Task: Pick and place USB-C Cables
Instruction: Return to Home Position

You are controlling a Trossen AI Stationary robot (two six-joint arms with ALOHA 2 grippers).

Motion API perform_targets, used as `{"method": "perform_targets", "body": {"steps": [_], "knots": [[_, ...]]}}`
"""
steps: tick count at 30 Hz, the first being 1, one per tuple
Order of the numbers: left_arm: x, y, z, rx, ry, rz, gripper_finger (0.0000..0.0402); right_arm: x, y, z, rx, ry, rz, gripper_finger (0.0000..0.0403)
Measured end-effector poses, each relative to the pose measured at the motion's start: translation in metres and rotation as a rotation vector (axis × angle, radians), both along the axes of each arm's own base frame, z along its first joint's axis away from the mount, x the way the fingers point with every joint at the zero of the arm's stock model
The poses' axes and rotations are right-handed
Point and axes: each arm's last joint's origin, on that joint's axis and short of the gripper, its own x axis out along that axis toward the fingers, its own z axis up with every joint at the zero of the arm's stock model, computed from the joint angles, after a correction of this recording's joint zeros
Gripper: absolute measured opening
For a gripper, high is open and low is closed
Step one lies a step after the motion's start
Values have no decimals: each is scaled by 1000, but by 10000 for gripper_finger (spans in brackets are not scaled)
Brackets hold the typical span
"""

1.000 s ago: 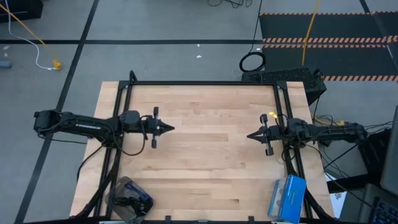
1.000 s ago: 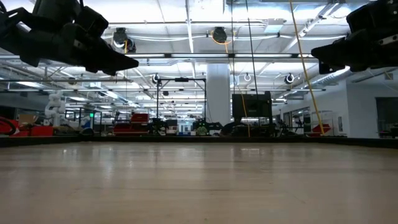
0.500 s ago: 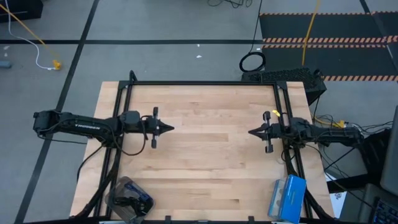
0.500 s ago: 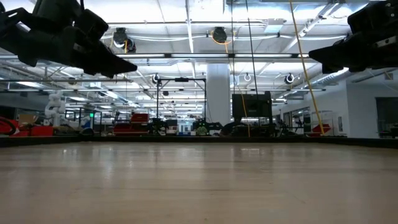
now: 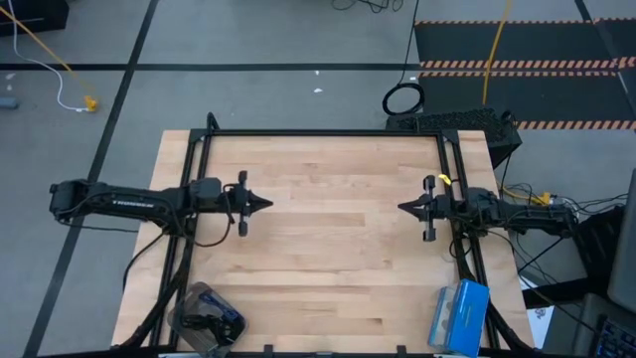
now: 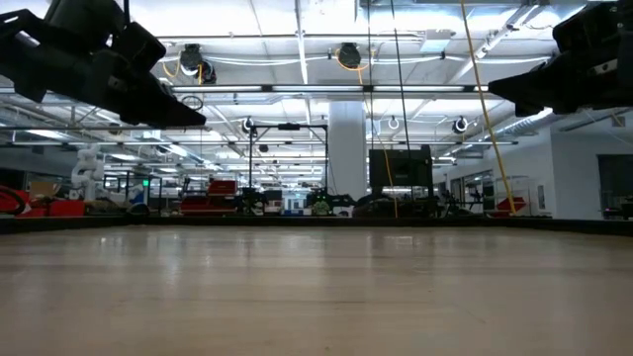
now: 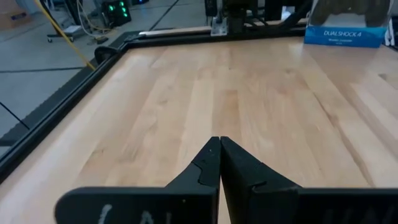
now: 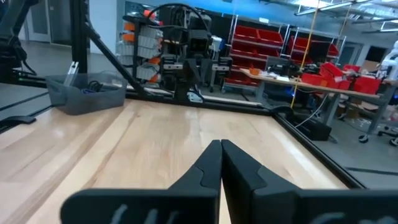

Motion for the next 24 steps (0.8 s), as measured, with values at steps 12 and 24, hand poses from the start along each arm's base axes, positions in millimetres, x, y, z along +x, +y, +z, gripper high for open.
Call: {"method": "perform_targets", "body": {"steps": [12,24], "knots": [[-25,0,-32,14,-108,18,10,0,0,0,2,1,-2,0],[-29,-2,-26,-3,-153,10,4,0,0,0,2,0,-2,0]]}}
